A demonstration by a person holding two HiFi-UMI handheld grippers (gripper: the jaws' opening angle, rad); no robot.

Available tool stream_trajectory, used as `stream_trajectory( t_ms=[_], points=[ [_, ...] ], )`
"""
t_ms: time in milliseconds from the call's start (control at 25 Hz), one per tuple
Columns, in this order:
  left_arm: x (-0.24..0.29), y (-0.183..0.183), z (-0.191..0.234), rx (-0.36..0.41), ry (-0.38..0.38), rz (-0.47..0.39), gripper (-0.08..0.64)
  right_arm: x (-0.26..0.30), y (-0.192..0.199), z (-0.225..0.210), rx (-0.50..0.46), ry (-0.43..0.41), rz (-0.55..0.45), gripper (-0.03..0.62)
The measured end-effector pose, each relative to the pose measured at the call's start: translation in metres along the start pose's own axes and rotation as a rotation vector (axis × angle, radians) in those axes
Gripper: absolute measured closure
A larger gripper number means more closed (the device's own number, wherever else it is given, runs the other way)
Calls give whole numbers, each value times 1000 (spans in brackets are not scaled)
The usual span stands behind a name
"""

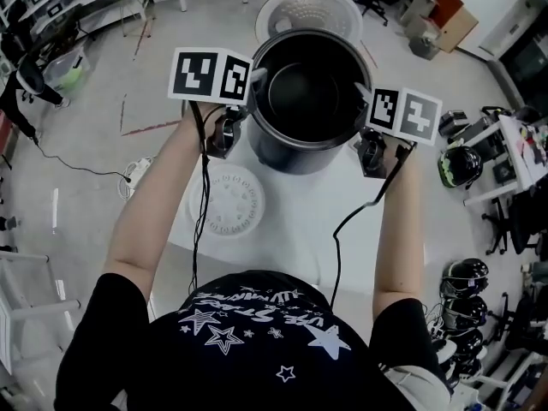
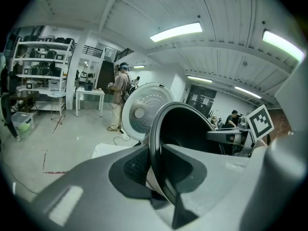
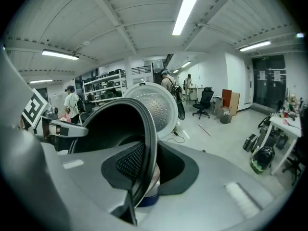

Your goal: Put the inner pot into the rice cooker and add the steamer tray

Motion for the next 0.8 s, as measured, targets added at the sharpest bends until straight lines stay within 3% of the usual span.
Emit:
stream_trajectory(
  t_ms=[800],
  points=[
    [94, 36, 25, -41, -92, 182, 495, 88, 43, -54, 27, -112, 211, 497]
  ],
)
Point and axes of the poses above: the fingertips, and each gripper's own axes: x forward along the fingers, z to its left, y out of its underside, the point moved 2 cm from there along -x, backward along the fingers, and after that the axes turned 7 degrees about -y, right-handed, at the moved point
